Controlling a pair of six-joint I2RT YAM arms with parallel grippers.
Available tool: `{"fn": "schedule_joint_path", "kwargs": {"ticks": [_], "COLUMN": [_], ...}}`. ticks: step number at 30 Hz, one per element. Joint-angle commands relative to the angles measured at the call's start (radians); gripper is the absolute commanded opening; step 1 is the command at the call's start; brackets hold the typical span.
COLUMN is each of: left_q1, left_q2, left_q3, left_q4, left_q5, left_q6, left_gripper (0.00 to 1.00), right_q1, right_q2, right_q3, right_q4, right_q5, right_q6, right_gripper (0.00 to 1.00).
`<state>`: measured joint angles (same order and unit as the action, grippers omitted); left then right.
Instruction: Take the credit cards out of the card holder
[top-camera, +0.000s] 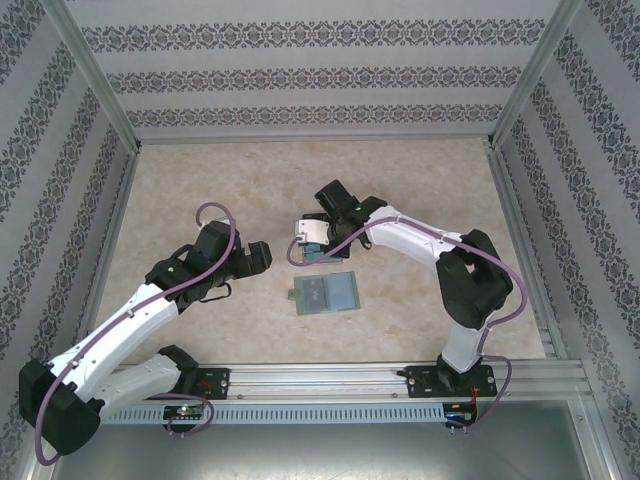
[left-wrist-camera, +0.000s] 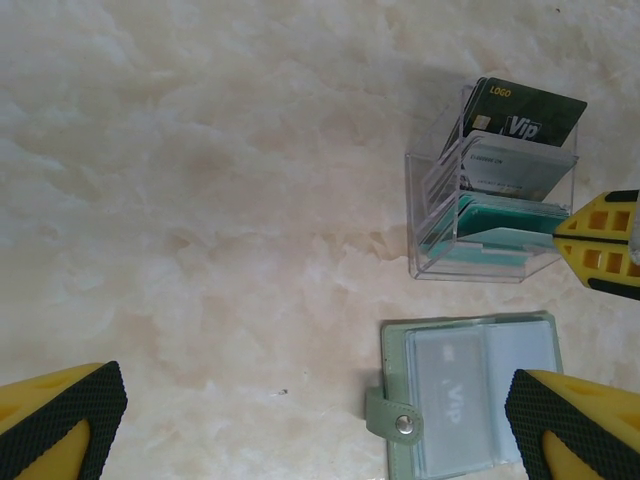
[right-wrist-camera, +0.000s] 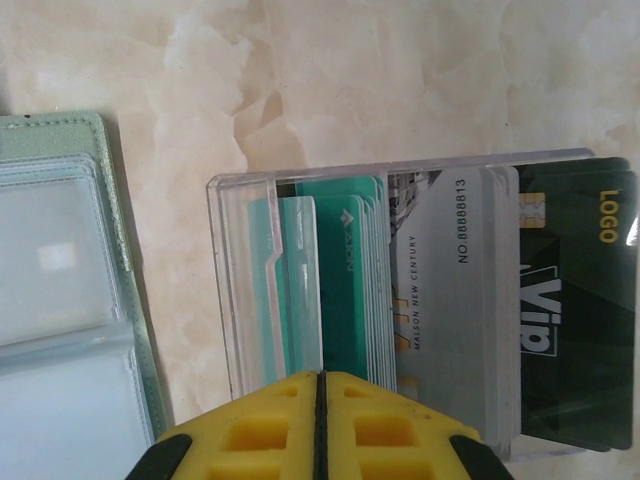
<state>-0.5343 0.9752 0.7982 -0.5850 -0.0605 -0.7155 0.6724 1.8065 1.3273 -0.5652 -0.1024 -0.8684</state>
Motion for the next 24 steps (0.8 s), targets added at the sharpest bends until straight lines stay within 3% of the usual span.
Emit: {"fn": "schedule_joint_path", "kwargs": {"ticks": [1,7,13,24], "left_q1": [0.015,0.018,0.019,0.019], "left_q2": [-0.017,-0.017,-0.021,-0.027], "left_q3": [-0.014,-0.016,-0.019,-0.038], "left_q4": [-0.022,-0.018,-0.017,0.006], "left_q5": [-0.002,0.004,0.008,0.049], "left_q6": [-0.018,-0.022,-0.028,-0.042], "left_gripper": [0.99,1.0,1.0,1.0], "right_q1": [0.005,-0.001,-0.023,-0.041], "right_q2": [0.017,0.019,0.01,-0.086], "right_q3": [0.008,-0.004,0.023,-0.009], "right_q4": [0.001,0.018,0.042,0.104], "right_q5": [-0.021,-0.008,0.021,0.04], "right_q6": [0.006,0.02,0.086,0.276], "right_gripper": [0.0,0.0,0.21,0.24]}}
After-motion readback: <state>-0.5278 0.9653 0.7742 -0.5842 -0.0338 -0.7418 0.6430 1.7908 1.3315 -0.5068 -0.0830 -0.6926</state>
